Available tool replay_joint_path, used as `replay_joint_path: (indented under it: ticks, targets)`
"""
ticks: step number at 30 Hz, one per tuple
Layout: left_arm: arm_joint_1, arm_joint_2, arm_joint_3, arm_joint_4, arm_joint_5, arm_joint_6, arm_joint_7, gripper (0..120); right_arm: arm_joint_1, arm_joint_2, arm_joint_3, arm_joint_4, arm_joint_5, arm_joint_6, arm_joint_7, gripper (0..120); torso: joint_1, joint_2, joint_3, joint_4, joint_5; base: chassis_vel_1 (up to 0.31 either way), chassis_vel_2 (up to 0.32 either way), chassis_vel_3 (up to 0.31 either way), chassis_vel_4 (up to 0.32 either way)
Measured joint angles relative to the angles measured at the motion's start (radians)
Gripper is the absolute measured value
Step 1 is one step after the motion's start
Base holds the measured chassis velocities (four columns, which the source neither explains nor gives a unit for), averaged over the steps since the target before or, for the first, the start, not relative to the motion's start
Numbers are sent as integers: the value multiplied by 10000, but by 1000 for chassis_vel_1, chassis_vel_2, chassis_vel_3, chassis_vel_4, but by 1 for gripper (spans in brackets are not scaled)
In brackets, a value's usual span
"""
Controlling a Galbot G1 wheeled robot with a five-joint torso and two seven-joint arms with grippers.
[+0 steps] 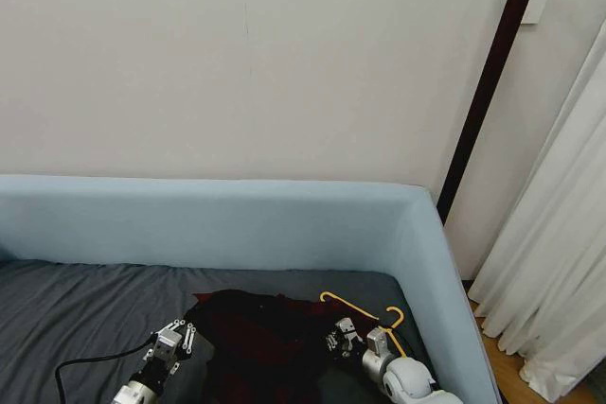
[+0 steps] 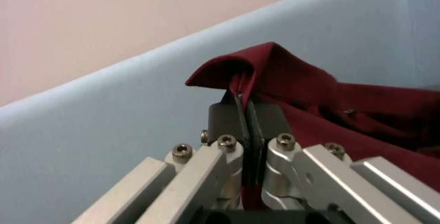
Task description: Pick up the clothes from the sofa and hang them on the clothes hanger.
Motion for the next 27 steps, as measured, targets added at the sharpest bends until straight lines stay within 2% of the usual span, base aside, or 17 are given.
replay_joint_path:
  ticks: [1,2,6,7,9,10,11,12,14,15,18,20,24,27]
  targets:
    - [-87,40,40,-28,-116,-69,-7,0,-171,-236,1,571,533,60,11,0,0,0,0,0,-1,0,0,0,0]
    - [-87,40,40,-28,-116,-69,-7,0,-171,-236,1,571,533,60,11,0,0,0,0,0,-1,0,0,0,0]
    - [-650,209,206,-250,-759,-674,-6,0,-827,-1235,235,3227,2377,74,-38,0,0,0,0,-1,0,0,0,0,0]
    - [-650,209,206,-250,-759,-674,-6,0,-827,-1235,235,3227,2377,74,-38,0,0,0,0,-1,0,0,0,0,0]
    - [-1020,405,256,-562,-1300,-852,10,0,-1042,-1767,488,4536,3143,-27,-55,0,0,2,-1,-2,1,0,0,0,0]
    - [-1020,405,256,-562,-1300,-852,10,0,-1042,-1767,488,4536,3143,-27,-55,0,0,2,-1,-2,1,0,0,0,0]
    - [-1188,516,271,-766,-1587,-865,29,0,-1115,-2074,636,5135,3509,-77,-37,0,0,1,0,-2,3,0,0,0,0]
    - [-1699,1068,275,-1551,-2480,-785,107,0,-1240,-3066,1256,6972,4598,-153,197,0,-1,2,0,-3,2,0,0,0,0]
    - [-2016,1488,229,-2153,-3037,-559,140,0,-1269,-3716,1844,8018,5312,-263,567,0,0,2,-1,-1,-1,0,0,0,0]
    - [-2016,1488,229,-2153,-3037,-559,140,0,-1269,-3716,1844,8018,5312,-263,567,0,0,2,-1,-1,-1,0,0,0,0]
    - [-2458,2009,143,-2879,-3690,-268,148,0,-1280,-4313,2624,8874,6127,-394,958,0,-1,1,0,-1,3,0,0,0,0]
    - [-3012,2576,-15,-3567,-4325,46,132,0,-1203,-4916,3381,9749,6960,-448,1395,0,-1,1,0,-3,0,0,0,0,0]
    - [-3419,3040,-307,-4120,-4836,339,-12,0,-1046,-5335,3874,10458,7483,-448,1810,0,-2,2,-1,-3,3,0,0,0,0]
    - [-3578,3602,-1131,-5028,-5610,779,-132,0,-807,-5820,4611,11575,8212,-510,2506,0,-1,2,-1,0,0,0,0,0,0]
